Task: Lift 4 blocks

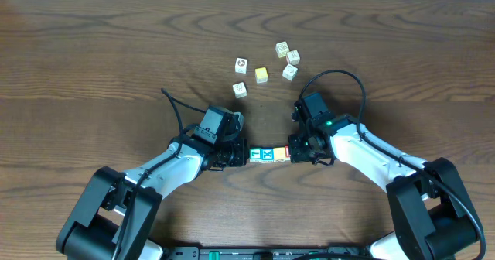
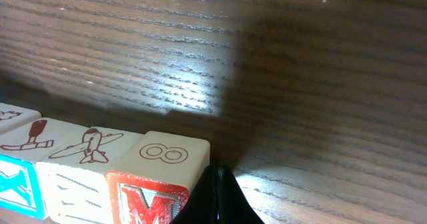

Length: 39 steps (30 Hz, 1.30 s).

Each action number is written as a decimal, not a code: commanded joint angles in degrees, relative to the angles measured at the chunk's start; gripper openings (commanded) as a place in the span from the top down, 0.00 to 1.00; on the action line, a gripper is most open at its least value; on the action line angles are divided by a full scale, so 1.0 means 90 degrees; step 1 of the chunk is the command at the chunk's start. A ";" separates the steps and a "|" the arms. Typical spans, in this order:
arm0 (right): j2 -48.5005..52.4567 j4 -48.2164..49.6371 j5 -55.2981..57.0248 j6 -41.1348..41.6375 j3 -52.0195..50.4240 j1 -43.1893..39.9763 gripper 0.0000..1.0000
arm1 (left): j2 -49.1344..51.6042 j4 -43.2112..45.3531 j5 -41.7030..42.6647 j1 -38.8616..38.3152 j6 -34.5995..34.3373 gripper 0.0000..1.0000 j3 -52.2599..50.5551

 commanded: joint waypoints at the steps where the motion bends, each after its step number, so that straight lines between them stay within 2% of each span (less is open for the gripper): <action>1: 0.0044 0.0146 -0.1620 0.0087 0.0010 0.0364 0.99 | 0.0075 0.0180 0.0503 -0.0257 -0.0066 0.92 0.0000; 28: -0.0221 0.0163 -0.1617 0.0083 0.0024 0.0369 0.99 | 0.0075 0.0182 0.0503 -0.0364 -0.0087 0.93 0.0002; 39: -0.0221 0.0175 -0.1421 0.0097 0.0024 0.0663 0.99 | 0.0075 0.0199 0.0505 -0.0369 -0.0109 0.93 0.0010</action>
